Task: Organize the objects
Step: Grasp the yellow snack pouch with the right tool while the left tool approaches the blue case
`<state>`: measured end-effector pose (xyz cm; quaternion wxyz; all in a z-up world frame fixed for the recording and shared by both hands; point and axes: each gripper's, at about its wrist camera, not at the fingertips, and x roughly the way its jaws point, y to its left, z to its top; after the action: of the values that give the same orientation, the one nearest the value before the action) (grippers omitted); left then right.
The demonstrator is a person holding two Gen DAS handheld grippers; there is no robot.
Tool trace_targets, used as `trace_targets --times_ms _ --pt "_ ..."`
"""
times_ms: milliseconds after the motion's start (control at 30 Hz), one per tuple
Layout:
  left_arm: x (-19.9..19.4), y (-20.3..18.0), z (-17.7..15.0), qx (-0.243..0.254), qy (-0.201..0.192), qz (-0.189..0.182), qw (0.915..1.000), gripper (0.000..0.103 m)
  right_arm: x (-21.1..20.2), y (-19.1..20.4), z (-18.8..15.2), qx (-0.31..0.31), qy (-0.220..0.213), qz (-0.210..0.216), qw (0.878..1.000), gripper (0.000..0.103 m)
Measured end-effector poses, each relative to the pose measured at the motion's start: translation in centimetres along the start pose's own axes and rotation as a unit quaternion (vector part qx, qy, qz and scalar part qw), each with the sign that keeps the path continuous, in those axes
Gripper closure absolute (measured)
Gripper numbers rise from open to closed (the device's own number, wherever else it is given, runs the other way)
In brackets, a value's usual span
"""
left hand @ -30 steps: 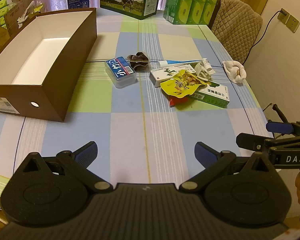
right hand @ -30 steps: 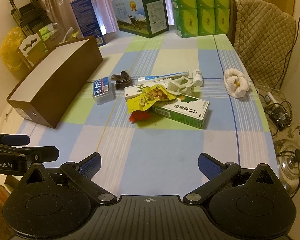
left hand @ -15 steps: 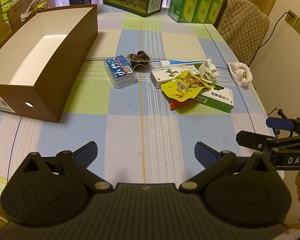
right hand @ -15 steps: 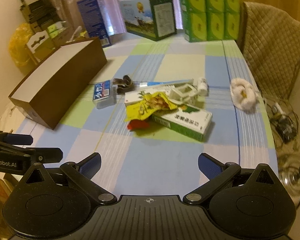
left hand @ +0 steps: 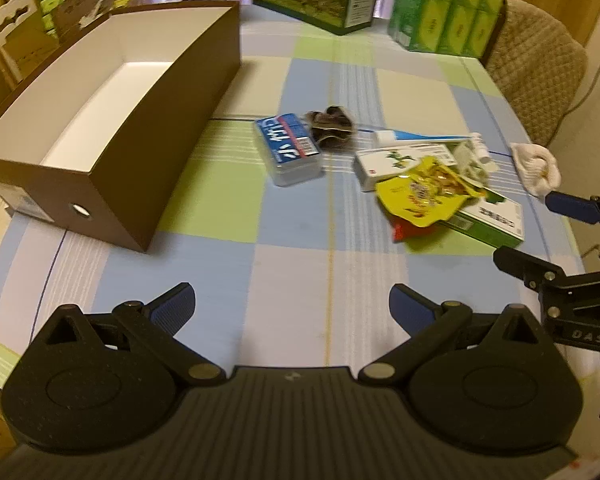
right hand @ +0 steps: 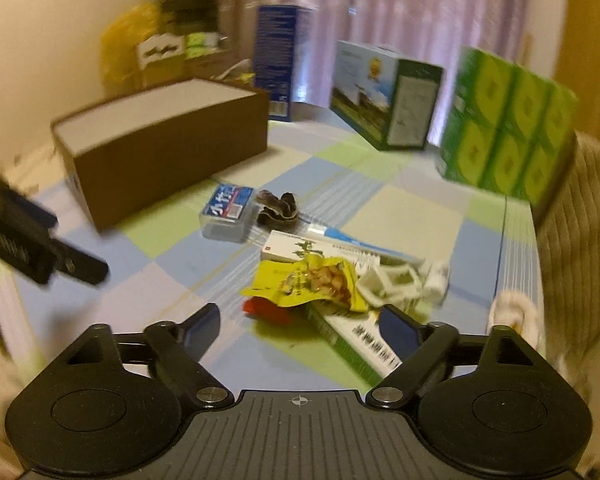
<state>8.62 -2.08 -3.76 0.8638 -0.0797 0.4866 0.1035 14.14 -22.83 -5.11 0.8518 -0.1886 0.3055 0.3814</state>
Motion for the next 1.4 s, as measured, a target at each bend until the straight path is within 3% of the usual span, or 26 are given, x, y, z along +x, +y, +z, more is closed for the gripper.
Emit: trace_targets --times_ms 333,500,767,867,1000,1133,1200,1300,1400 --pt "2.0 1.1 0.7 -0.030 -0.002 0.019 0.9994 0.001 5.6 -0.6 -2.2 -0.175 0.001 -0.020 0.984 0.040" --pt "2.6 1.4 0.8 -0.045 0.003 0.025 0.9987 0.001 7.9 -0.7 -3.0 -0.245 0.001 -0.025 0.969 0.052" --pt "2.7 1.7 0.1 -0.060 0.008 0.034 0.9976 0.001 10.2 0.6 -3.7 -0.329 -0.025 -0.029 0.943 0.058" --pt "2.5 1.9 -0.1 -0.067 0.006 0.037 0.9971 0.001 11.1 1.0 -4.1 -0.357 -0.030 -0.037 0.933 0.066" --pt "2.4 1.9 -0.3 -0.070 0.004 0.040 0.9967 0.001 11.1 1.2 -4.4 -0.376 -0.054 -0.046 0.924 0.085" --pt "2.7 1.4 -0.1 -0.065 0.003 0.036 0.9972 0.001 9.9 0.9 -3.7 -0.355 -0.080 -0.041 0.931 0.095" --pt "3.0 1.0 0.0 -0.060 0.001 0.033 0.9976 0.001 9.1 0.1 -2.7 -0.307 -0.082 -0.023 0.948 0.097" --pt "3.4 0.5 0.4 -0.053 0.000 0.028 0.9982 0.001 8.1 -1.7 -0.7 -0.188 -0.063 0.018 0.980 0.097" --pt "4.2 0.0 1.0 -0.046 -0.002 0.024 0.9987 0.001 7.1 -3.4 0.8 -0.081 -0.054 0.048 0.994 0.097"
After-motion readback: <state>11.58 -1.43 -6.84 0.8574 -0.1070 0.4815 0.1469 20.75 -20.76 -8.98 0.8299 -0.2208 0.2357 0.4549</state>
